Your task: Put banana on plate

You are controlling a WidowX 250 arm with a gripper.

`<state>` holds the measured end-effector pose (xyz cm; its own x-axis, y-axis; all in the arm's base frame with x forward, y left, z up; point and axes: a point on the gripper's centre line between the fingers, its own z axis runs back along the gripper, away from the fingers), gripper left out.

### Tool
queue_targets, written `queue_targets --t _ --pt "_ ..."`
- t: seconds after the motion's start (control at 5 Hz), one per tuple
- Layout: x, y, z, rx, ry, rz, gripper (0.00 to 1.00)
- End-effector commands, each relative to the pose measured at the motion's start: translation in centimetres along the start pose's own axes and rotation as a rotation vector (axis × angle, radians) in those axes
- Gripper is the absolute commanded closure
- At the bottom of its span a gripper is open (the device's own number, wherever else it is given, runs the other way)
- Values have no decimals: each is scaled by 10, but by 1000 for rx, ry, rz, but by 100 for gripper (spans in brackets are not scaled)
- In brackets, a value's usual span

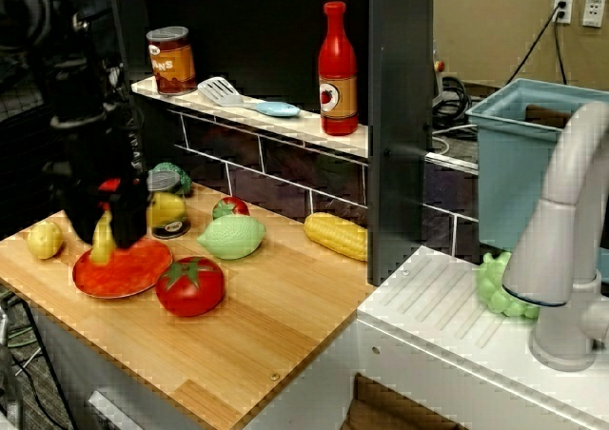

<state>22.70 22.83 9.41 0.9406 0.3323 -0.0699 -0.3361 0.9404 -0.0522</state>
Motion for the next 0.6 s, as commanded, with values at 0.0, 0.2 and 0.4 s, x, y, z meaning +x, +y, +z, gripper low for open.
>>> queue_targets --t 0.0,0.2,0.4 --pt "42 71 9 50 -15 176 100" --pt "44 79 -1 67 8 184 100" --pt "33 69 -4 66 7 162 100"
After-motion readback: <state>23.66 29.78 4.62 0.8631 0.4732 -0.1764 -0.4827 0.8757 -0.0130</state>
